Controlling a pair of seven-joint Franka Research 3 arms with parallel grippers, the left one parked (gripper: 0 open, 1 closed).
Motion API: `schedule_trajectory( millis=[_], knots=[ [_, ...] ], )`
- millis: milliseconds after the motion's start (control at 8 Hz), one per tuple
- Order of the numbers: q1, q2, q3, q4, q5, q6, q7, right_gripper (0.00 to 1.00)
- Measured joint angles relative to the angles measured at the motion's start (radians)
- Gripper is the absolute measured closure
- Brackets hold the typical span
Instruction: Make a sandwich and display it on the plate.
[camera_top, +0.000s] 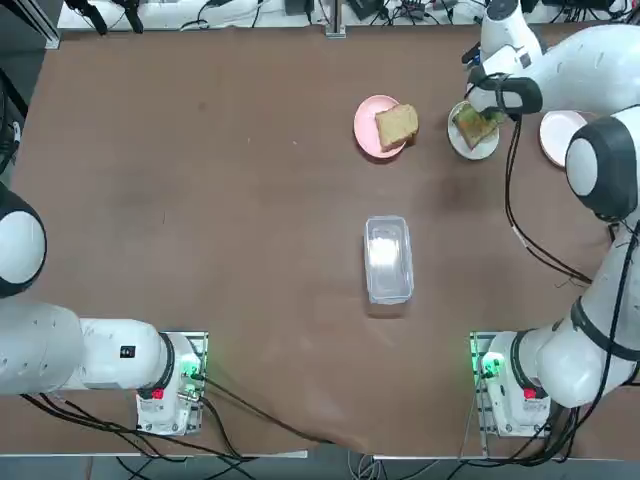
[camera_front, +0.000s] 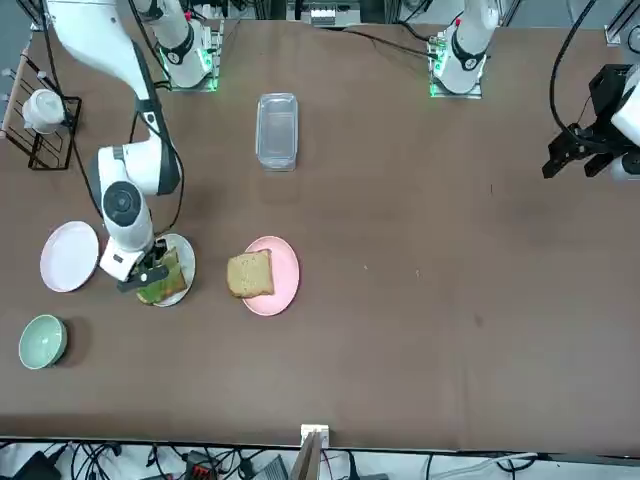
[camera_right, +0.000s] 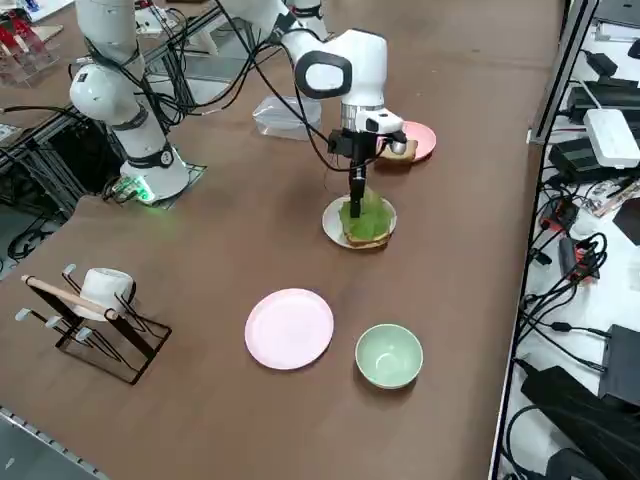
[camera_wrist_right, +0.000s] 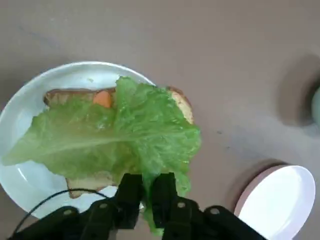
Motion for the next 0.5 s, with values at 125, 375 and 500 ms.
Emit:
schedule_trajectory(
  millis=[125, 375, 500],
  knots=[
    [0.0, 0.006, -0.001, 0.0, 0.0, -0.007, 0.0, 0.61],
    [0.0, 0.009, -0.001, 0.001, -0.002, -0.027, 0.001, 0.26],
    [0.0, 0.008, -0.001, 0.008, -0.003, -0.052, 0.001, 0.07]
  ],
)
